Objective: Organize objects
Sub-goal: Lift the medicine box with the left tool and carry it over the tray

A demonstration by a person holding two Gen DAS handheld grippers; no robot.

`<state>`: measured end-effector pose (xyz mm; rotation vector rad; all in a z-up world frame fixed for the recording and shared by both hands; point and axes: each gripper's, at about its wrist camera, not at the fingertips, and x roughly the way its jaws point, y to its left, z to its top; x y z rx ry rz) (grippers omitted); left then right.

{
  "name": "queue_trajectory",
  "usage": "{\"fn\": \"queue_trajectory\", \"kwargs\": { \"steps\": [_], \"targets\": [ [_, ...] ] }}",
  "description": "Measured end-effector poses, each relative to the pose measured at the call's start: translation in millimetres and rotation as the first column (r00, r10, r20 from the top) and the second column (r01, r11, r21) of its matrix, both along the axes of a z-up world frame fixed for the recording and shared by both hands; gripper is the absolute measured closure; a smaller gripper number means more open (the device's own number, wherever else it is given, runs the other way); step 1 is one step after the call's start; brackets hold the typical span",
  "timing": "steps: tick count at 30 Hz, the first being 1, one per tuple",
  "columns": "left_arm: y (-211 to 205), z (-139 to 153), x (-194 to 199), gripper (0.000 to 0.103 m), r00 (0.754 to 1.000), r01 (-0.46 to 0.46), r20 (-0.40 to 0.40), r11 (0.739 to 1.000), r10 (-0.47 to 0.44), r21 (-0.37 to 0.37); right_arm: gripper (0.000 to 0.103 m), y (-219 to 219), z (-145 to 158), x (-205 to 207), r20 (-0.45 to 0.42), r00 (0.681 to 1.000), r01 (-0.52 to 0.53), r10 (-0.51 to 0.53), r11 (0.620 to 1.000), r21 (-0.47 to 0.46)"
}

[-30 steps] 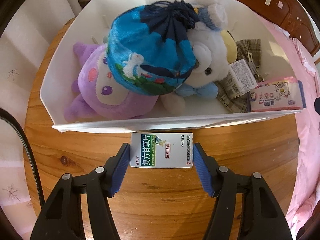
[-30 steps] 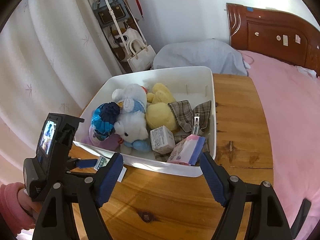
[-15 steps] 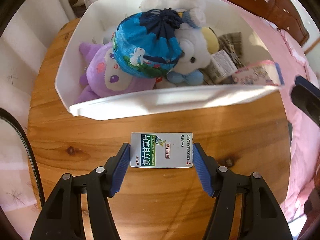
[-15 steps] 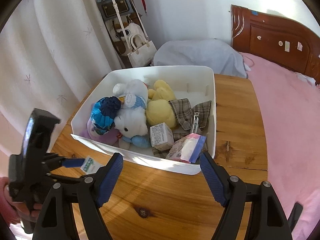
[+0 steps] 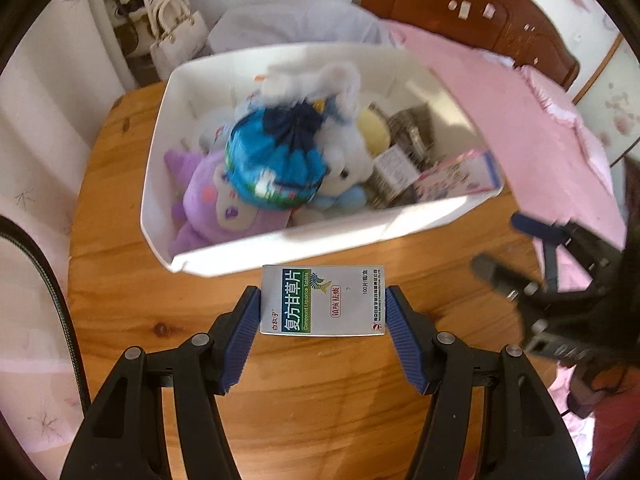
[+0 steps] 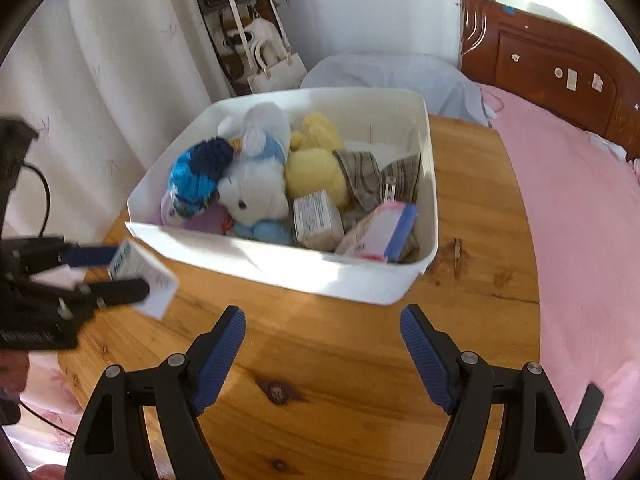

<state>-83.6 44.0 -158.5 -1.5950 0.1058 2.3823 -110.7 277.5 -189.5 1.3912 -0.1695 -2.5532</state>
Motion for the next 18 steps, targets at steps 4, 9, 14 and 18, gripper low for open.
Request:
{"fn": "queue_trajectory", "kwargs": {
  "steps": [4, 9, 14, 18],
  "targets": [
    [7.3, 10.6, -11.8, 0.037, 0.999, -0.001, -0.038, 0.999, 0.003, 0.036, 0.022, 1.7, -4.4, 3.4, 0.013, 1.000, 0.004, -0.003, 1.000, -0.016],
    [19.0, 17.7, -18.3, 0.037, 0.999, 0.013, -0.052, 0.998, -0.010, 0.064, 0.022, 3.2, -10.2, 3.8, 0.022, 1.000, 0.005, -0.005, 1.000, -0.020],
    [36.4, 24.9, -27.5, 0.037, 0.996, 0.047, -0.078, 0.995, -0.041, 0.085, 0.022, 5.8, -15.0, 3.4, 0.027, 1.000, 0.002, -0.002, 1.000, 0.006],
    [47.3, 27.7, -37.8, 0.037, 0.995, 0.044, -0.093, 0.994, -0.034, 0.102, 0.022, 8.1, -16.3, 2.9, 0.026, 1.000, 0.010, -0.010, 1.000, 0.020]
  ]
}}
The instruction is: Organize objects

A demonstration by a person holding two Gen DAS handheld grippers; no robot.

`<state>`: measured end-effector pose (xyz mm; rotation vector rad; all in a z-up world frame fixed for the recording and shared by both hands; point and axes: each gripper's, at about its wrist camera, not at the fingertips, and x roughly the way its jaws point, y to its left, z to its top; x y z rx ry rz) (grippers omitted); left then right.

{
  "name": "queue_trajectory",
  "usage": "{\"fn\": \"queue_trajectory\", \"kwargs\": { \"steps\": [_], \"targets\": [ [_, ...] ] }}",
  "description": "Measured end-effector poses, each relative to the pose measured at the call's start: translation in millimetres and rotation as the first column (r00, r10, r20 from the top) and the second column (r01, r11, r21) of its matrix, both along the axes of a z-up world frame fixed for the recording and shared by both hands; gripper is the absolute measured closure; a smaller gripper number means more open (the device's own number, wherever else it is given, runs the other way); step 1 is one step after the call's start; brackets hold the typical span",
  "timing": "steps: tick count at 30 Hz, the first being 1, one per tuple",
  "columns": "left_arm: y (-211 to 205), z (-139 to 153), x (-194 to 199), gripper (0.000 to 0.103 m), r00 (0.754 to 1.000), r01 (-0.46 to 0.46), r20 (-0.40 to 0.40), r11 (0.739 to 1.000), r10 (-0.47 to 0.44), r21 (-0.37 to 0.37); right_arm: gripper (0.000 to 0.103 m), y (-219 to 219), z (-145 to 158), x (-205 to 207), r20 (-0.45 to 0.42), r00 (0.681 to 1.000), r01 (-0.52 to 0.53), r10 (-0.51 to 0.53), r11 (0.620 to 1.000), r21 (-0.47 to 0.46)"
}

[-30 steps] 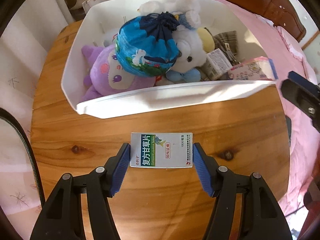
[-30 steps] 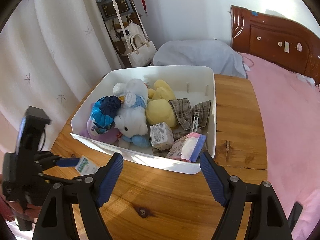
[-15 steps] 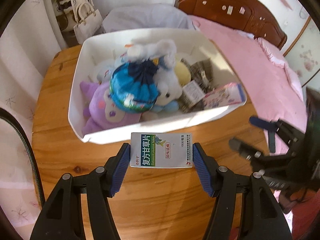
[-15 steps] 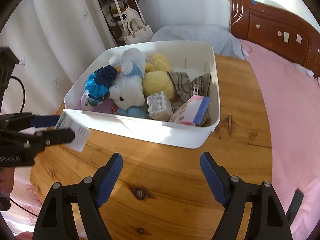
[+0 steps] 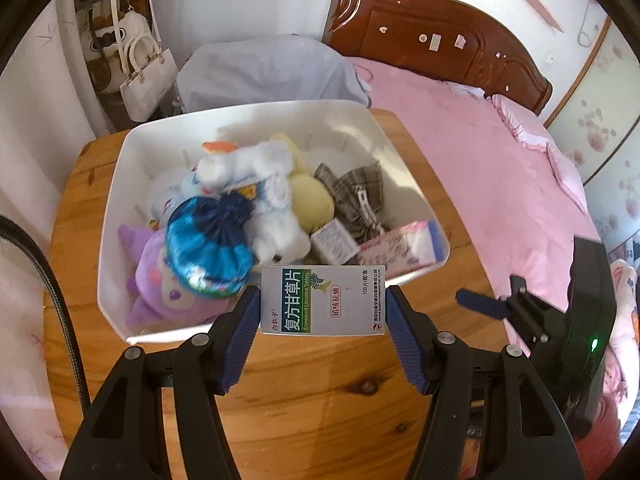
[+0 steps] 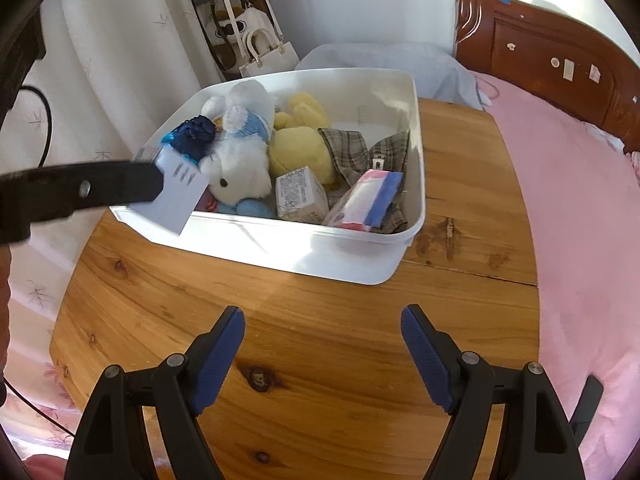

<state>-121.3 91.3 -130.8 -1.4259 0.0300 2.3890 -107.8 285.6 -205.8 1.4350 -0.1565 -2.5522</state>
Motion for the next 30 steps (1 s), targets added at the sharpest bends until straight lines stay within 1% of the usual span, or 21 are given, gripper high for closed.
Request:
{"fn": "queue_trajectory", "kwargs": {
  "steps": [3, 8, 11, 14, 17, 19, 22, 27, 28, 30],
  "targets": [
    [5.4, -1.2, -9.4, 0.036, 1.000, -0.017, 0.003, 1.000, 0.017, -0.008, 0.022, 1.4, -0.9, -1.3, 0.004, 1.000, 0.004, -0.004, 1.000, 0.002],
    [12.4, -4.9, -22.0, 0.036, 1.000, -0.017, 0.007, 0.999, 0.017, -0.028, 0.022, 0.9, -1.4, -2.6, 0.011, 1.000, 0.002, -0.002, 1.000, 0.005],
    [12.4, -6.7, -28.2, 0.036, 0.999, -0.032, 0.026, 0.999, 0.032, -0.018, 0.022, -0.3, -0.7, -3.2, 0.012, 1.000, 0.007, -0.007, 1.000, 0.012],
    [11.0, -8.5, -31.0, 0.035, 0.998, -0.041, 0.045, 0.999, 0.041, -0.014, 0.019, -1.2, 0.5, -2.9, 0.012, 1.000, 0.022, -0.022, 0.999, 0.023],
    [6.8, -10.0, -32.1, 0.031, 0.997, -0.047, 0.061, 0.999, 0.047, 0.006, 0.019, -2.3, 2.1, -0.8, 0.010, 0.999, 0.039, -0.039, 0.999, 0.023],
    [2.0, -9.0, -31.8, 0.029, 0.996, -0.056, 0.067, 0.998, 0.054, 0.028, 0.019, -4.5, 2.9, 1.2, 0.008, 0.999, 0.048, -0.049, 0.998, 0.030],
    [-5.8, -4.3, -28.2, 0.027, 0.996, -0.064, 0.065, 0.997, 0.061, 0.044, 0.019, -10.7, 4.9, 5.7, 0.009, 0.998, 0.060, -0.061, 0.997, 0.047],
    [-20.9, 10.0, -16.5, 0.024, 0.996, -0.063, 0.062, 0.998, 0.061, 0.031, 0.019, -26.8, 16.9, 9.8, 0.007, 0.998, 0.057, -0.058, 0.995, 0.078],
    [-24.4, 14.7, -13.5, 0.024, 0.996, -0.062, 0.059, 0.998, 0.061, 0.023, 0.019, -31.9, 22.7, 11.2, 0.008, 0.999, 0.053, -0.054, 0.996, 0.075],
    [-32.9, 25.6, -7.4, 0.023, 0.997, -0.064, 0.044, 0.998, 0.064, 0.014, 0.019, -35.0, 29.2, 14.3, 0.042, 0.996, 0.078, -0.080, 0.996, 0.039]
  ]
}}
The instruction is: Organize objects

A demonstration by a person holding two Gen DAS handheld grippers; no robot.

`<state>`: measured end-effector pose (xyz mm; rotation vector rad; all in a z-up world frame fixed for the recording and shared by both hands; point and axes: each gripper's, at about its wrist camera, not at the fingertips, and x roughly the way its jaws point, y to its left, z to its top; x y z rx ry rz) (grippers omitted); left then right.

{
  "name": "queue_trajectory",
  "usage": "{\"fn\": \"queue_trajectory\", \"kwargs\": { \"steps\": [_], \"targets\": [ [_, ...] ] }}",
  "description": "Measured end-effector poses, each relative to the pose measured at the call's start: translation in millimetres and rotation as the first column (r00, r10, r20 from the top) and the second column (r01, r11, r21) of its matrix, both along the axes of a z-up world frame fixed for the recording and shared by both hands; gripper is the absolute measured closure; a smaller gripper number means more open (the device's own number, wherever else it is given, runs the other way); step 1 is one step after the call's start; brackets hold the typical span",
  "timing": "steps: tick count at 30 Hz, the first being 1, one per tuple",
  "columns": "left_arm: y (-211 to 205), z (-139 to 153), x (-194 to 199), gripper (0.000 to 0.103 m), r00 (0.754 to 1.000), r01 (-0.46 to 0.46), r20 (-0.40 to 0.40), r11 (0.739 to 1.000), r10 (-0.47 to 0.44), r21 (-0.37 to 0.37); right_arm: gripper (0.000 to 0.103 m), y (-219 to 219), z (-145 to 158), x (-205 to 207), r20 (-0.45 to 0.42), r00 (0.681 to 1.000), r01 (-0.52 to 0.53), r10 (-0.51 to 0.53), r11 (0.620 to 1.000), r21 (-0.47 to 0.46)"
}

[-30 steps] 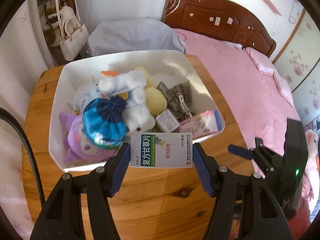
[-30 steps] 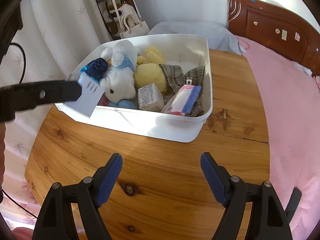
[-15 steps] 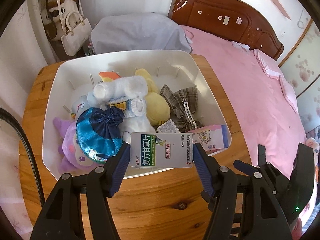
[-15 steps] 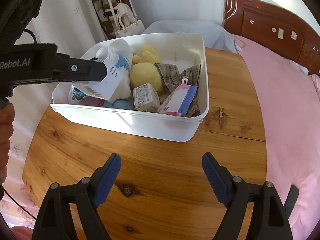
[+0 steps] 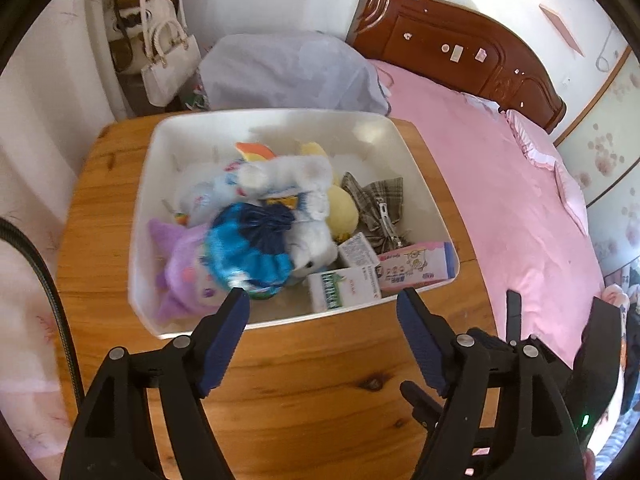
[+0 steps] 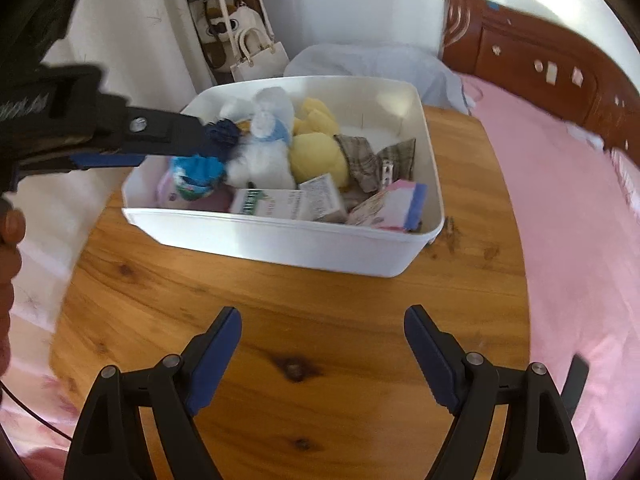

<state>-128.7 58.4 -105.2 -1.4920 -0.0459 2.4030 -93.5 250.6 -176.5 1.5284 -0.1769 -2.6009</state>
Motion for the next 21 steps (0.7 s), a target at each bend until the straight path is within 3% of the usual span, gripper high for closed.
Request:
{"fn": "queue_trajectory", "kwargs": {
  "steps": [6, 7, 10, 18, 21],
  "targets": [
    [-29.9, 40.8, 22.0, 0.021, 0.998, -0.019, -0.052, 1.000, 0.019, 0.001, 0.019, 2.0, 14.4, 15.1, 0.127, 0.984, 0.149, -0.123, 0.965, -0.218],
    [-35.5, 46.9, 27.0, 0.021, 0.998, -0.024, -0.052, 1.000, 0.024, 0.009, 0.015, 1.6, 17.2, 16.6, 0.142, 0.981, 0.166, -0.135, 0.958, -0.234],
    [-47.7, 59.4, 41.0, 0.021, 0.998, -0.035, -0.048, 0.999, 0.036, 0.014, 0.001, -6.1, 32.5, 21.9, 0.168, 0.976, 0.169, -0.136, 0.965, -0.203],
    [-65.8, 68.3, 82.6, 0.021, 0.998, -0.054, -0.044, 0.997, 0.051, -0.062, 0.000, -23.5, 69.0, 45.8, 0.158, 0.980, 0.150, -0.123, 0.974, -0.168],
    [-70.8, 68.5, 96.5, 0.021, 0.994, -0.104, -0.055, 0.988, 0.098, -0.118, 0.000, -27.6, 77.8, 57.8, 0.158, 0.978, 0.162, -0.138, 0.975, -0.154]
  ]
}}
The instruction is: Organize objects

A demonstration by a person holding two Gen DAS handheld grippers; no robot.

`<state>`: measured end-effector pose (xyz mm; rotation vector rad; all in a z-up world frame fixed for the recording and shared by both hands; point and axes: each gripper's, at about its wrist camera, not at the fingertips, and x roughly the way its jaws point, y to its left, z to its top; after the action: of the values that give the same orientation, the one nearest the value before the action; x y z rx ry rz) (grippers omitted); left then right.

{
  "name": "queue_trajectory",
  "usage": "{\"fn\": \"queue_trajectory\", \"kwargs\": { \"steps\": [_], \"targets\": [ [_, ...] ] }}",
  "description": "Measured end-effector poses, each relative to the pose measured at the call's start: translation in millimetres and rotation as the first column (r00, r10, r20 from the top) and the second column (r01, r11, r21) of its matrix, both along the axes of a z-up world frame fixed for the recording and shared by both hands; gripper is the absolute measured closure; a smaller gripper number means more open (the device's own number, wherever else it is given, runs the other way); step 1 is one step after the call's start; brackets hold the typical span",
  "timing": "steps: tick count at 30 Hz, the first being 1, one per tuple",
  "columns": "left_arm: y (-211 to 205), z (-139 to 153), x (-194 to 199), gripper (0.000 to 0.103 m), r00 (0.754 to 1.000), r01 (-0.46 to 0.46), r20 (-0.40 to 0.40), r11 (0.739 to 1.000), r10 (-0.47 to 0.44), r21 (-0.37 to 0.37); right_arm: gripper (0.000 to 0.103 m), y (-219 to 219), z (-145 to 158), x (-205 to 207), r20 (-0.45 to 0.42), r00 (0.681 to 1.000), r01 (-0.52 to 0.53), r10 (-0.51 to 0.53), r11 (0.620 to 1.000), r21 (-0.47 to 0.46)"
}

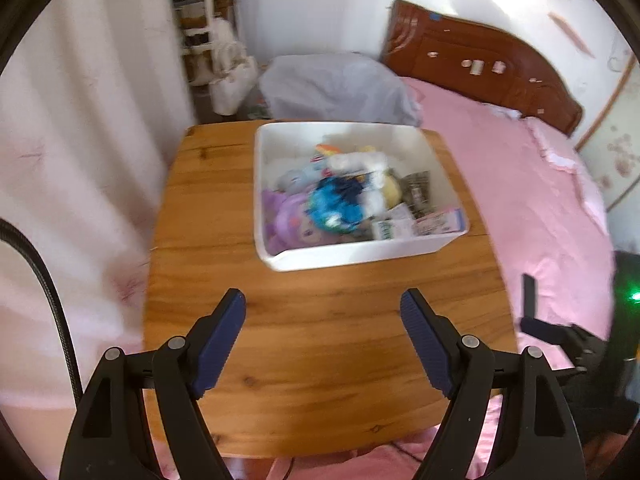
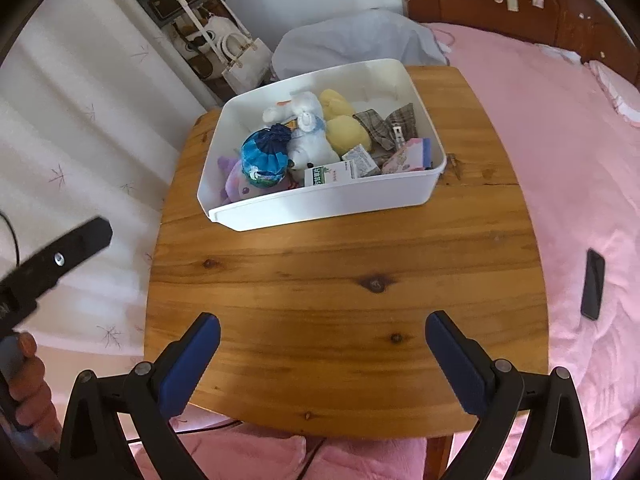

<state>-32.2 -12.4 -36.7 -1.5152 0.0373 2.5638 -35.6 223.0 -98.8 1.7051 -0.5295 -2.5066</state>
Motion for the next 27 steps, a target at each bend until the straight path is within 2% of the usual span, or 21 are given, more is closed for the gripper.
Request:
{"fn": "queue_trajectory", "kwargs": {
  "steps": [4, 7, 9, 12, 20, 27],
  "targets": [
    [-2.4, 0.6, 16.7, 0.020, 0.997, -0.075, -0.002, 0.996, 0.075, -0.053, 0.000, 1.7, 8.9, 16.8, 0.013, 1.000, 0.023, -0.023, 1.000, -0.020],
    [-0.9, 4.7, 23.9, 0.018, 0.994, -0.105, 0.017, 0.993, 0.106, -0.059, 0.000, 0.8, 18.4, 29.0, 0.016, 1.000, 0.000, -0.001, 1.000, 0.020],
    [1.8, 9.0, 29.4, 0.012, 0.994, -0.102, 0.027, 0.994, 0.103, -0.043, 0.000, 0.0, 28.4, 36.5, -0.012, 1.000, -0.024, 0.025, 0.999, 0.044],
    [11.6, 14.2, 34.9, 0.012, 0.995, -0.088, 0.030, 0.994, 0.091, -0.068, 0.000, 1.0, 44.1, 45.8, -0.065, 0.998, -0.020, 0.024, 0.998, 0.062],
    [19.5, 31.9, 52.2, 0.004, 0.991, -0.125, -0.056, 0.985, 0.119, -0.120, 0.000, 4.0, 79.6, 60.6, -0.216, 0.976, 0.010, 0.014, 0.994, 0.113],
    [7.2, 36.7, 56.0, 0.004, 0.976, -0.206, -0.103, 0.970, 0.193, -0.130, 0.000, 3.2, 87.0, 65.2, -0.255, 0.967, 0.025, 0.015, 0.988, 0.152]
  ]
}}
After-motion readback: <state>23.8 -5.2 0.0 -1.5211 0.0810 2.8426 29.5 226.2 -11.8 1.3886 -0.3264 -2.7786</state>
